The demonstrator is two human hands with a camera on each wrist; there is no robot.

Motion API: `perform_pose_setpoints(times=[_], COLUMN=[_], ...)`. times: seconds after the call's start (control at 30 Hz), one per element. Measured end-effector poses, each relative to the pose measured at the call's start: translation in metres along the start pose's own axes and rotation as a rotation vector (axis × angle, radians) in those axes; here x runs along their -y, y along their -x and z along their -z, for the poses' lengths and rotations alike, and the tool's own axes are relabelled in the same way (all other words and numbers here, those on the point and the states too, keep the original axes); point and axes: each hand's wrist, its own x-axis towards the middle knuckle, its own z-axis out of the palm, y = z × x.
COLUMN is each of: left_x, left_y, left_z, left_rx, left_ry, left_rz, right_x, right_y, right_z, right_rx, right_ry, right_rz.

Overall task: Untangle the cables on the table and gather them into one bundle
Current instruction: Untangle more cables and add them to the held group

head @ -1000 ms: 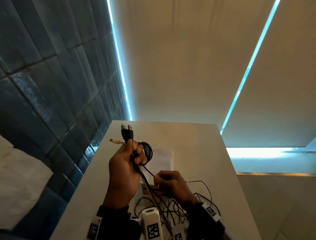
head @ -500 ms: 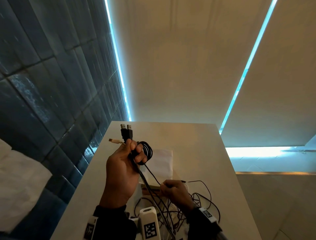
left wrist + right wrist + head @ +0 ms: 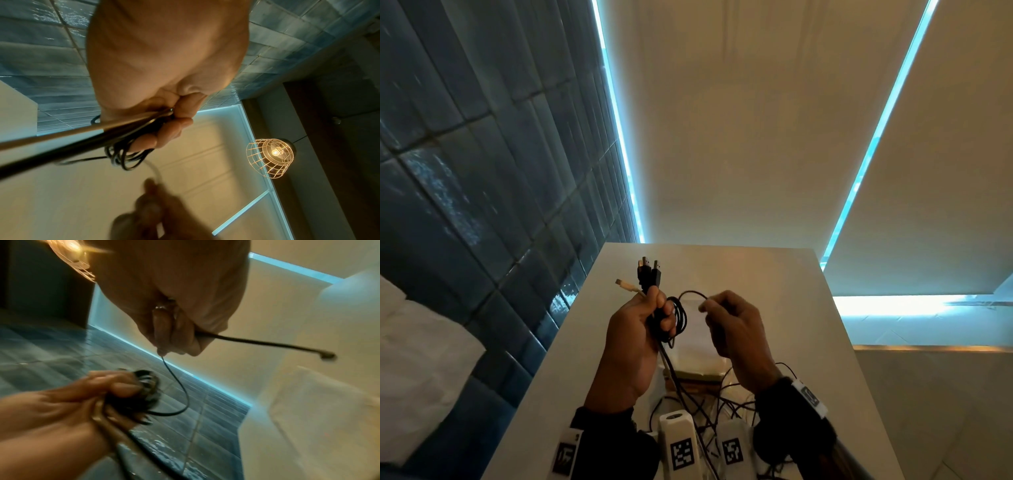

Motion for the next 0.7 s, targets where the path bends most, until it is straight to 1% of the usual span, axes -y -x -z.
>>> perform_pose_setpoints(times=[0.07,0.13,0.2,0.27,0.4,0.5,0.63,0.7], left_x=[0.001,0.002,0.002,0.000,-0.003,-0.003,-0.007,-0.006], left_y=[-0.001,-0.001,0.000,0.002,0.002,0.003,0.003,0.002], left_z=[0.000,0.000,-0.001,-0.001,0.003,0.002,0.002,0.004], left_rx=[-0.037,-0.053,-0.030,0.030,0.116,0.130,0.105,0.094], left_ry=[-0.012,-0.001,0.039,0.120,0.252,0.259,0.232,0.207], left_rz=[0.008,0.000,-0.006,-0.004,-0.043,-0.085,-0.112,-0.121], right_x=[0.018,0.025,0.025,0.020,0.005,-0.011,-0.030,-0.039], right_y=[0.004,0.010,0.015,0.016,0.018,0.024,0.037,0.045], right_z=[-0.007,-0.013,-0.016,-0.016,-0.007,0.004,0.036,0.059], right_rx=[0.096,0.186,0.254,0.291,0.321,0.336,0.273,0.207], right_ry=[-0.024,-0.009,-0.005,-0.012,-0.010,0.087,0.314,0.384], right_rz=[0.105,0.150,0.141,0.106,0.024,-0.013,0.004,0.015])
